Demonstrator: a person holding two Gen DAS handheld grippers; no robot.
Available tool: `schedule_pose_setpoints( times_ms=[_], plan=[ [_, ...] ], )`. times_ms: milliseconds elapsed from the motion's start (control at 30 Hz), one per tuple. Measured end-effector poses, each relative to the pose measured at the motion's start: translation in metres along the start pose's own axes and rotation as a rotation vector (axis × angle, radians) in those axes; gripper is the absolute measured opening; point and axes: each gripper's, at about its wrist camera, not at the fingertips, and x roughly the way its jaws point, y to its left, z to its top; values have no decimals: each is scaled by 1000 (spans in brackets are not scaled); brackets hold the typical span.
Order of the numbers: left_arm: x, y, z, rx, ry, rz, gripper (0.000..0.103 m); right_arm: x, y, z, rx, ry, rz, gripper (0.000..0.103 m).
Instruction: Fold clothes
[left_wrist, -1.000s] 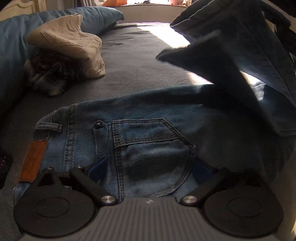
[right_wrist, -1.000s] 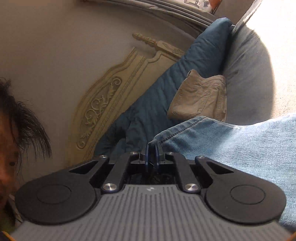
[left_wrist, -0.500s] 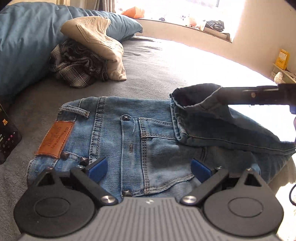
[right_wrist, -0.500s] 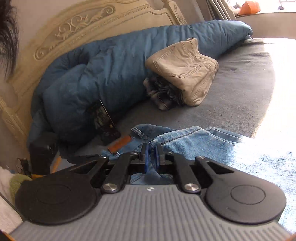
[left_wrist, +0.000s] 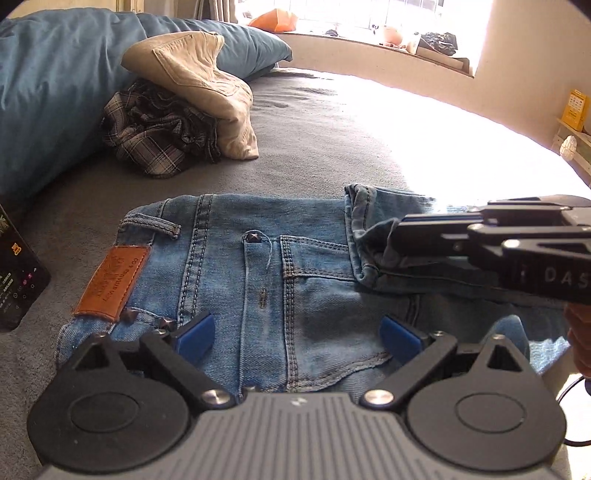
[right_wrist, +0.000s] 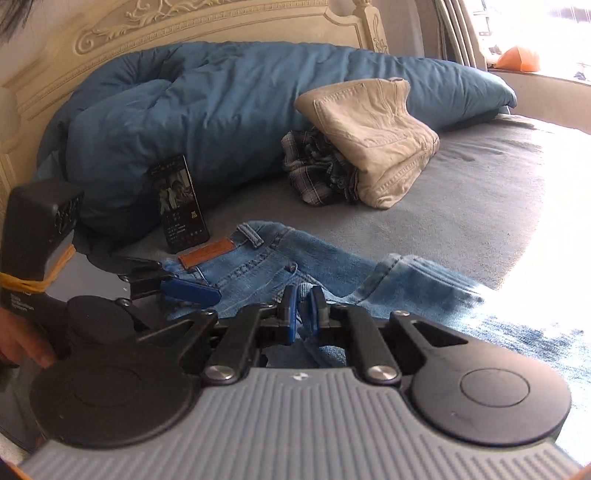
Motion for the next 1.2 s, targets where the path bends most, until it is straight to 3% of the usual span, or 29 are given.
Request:
schedule_pose_setpoints(
  times_ms=[100,233,500,667,833,1033,1200],
  plan=[
    [0,-2,-3,22,1,7,97,4,3,-3,-29,16,9,11],
    [-2,-3,-7,39,-2,8,97,1,12,-6,-138,29,-19,24],
    [-7,-2,-10,49,-5,6,96,16,41,-20,-419,91,-143,23],
    [-10,-1,-11,51,-7,-1,96,19,40,-15,-419,47,-180,8],
    [-12,0,-12,49,-4,-4,96,15,38,-7,-421,-37,-251,6],
    [-18,-2,-16,55,1,-2,96,36,38,-23,-441,71,-173,10],
    [-22,-4,-19,64,3,0,96,34,43,-25,-475,98,-177,17]
  ],
)
